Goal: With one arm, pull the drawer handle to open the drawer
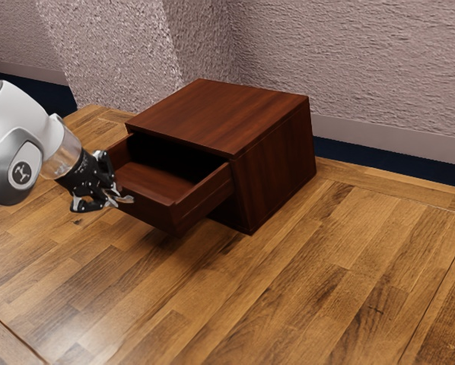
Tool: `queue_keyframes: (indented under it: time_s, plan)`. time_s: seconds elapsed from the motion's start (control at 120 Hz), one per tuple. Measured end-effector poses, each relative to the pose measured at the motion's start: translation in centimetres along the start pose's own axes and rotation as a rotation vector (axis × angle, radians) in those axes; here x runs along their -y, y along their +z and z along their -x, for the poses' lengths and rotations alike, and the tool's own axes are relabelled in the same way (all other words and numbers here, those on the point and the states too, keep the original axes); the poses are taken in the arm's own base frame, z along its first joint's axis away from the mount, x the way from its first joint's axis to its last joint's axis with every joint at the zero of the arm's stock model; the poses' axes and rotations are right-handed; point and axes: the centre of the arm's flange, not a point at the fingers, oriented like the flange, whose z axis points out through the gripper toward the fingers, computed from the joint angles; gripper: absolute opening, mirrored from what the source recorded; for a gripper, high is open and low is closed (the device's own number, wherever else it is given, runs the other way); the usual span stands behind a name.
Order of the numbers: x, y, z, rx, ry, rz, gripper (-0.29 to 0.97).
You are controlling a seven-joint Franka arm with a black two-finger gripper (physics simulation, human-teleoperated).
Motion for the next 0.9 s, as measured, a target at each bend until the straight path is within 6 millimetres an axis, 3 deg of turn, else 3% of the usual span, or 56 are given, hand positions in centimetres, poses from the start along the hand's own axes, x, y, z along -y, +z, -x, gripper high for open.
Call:
queue_keyframes:
  time_s: [0.133, 0.467, 0.625, 0.767, 0.9]
  plan:
    - [0.2, -0.3, 0.0, 0.008, -0.002, 0.004, 0.03]
    - [0.5, -3.5, 0.4, 0.041, 0.011, 0.054, 0.09]
    - [-2.5, -7.1, 1.5, 0.014, 0.050, 0.048, 0.36]
    - [-6.8, -6.5, 2.7, -0.052, 0.050, -0.088, 0.52]
    - [-6.7, -4.4, 5.0, -0.035, 0.066, -0.224, 0.59]
